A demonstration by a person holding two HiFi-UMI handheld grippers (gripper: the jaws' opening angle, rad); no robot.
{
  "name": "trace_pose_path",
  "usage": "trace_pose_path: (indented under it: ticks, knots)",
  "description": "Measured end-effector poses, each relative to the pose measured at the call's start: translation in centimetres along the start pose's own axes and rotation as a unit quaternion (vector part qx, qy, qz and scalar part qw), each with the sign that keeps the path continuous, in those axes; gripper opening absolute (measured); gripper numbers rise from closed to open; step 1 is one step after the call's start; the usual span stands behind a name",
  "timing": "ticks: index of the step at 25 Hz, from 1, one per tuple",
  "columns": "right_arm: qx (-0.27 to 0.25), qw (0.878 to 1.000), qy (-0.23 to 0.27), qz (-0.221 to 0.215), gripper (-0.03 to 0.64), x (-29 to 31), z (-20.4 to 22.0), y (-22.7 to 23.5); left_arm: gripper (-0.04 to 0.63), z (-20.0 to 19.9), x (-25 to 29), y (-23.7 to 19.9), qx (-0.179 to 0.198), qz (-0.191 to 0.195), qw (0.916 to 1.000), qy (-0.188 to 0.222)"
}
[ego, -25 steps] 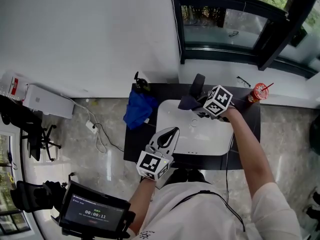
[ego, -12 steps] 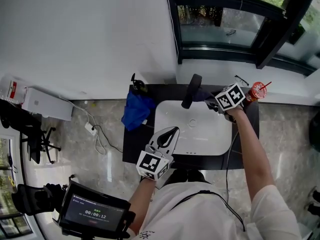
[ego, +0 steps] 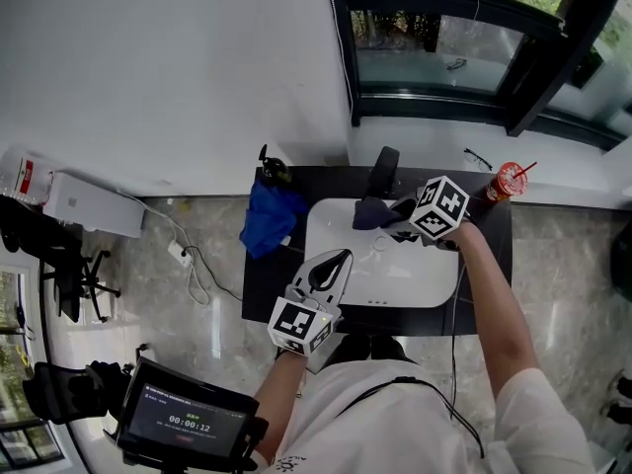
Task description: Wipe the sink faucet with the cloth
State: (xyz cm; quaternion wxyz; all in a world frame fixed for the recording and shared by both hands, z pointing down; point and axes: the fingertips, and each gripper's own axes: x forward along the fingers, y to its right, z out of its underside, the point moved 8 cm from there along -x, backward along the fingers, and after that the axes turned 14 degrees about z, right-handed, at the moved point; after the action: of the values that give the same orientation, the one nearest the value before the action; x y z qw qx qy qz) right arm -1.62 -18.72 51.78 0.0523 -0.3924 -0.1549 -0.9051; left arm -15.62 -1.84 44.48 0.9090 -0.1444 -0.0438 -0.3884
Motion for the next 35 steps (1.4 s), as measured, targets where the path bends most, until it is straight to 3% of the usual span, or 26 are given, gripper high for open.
trace_pose_path:
  ticks: [7,12,15,18,22,26,31,35]
  knots:
    - [0.041,0.996,-0.049,0.057,0.1,1.8,-1.2,3.6,0.0,0.3,-0.4,-0.2,-0.004,-0.007,1.0,0.001]
    - [0.079,0.987,-0.017,0.141,0.1,-0.3,-0.4,6.5,0.0,0.2,-0.2,-0.1,-0.004,-0.003,1.0,0.0]
    - [0.099,0.982,0.003,0.163,0.1,-2.0,1.0,7.0,0.0,0.0,-0.1,-0.1,-0.002,0.001,1.0,0.003]
    - [0.101,0.983,0.014,0.154,0.1,-3.4,2.9,6.1,0.0,-0.1,-0.1,-0.1,0.0,0.003,1.0,0.003]
    - [0.032,0.996,0.03,0.078,0.1,-4.0,3.3,2.0,0.0,-0.2,0.0,-0.1,0.0,0.003,1.0,0.001]
    - [-0.014,1.0,0.015,0.022,0.1,-1.8,1.3,-0.7,0.0,-0.2,-0.2,-0.2,0.002,-0.001,1.0,0.0]
    - [-0.017,0.997,-0.05,0.059,0.1,1.7,-0.4,1.2,0.0,-0.6,-0.4,-0.4,0.004,-0.011,0.9999,0.006]
    - [0.008,0.994,-0.049,0.094,0.1,2.2,-1.4,3.6,0.0,-0.4,-0.8,-0.5,0.003,-0.015,0.9998,0.009]
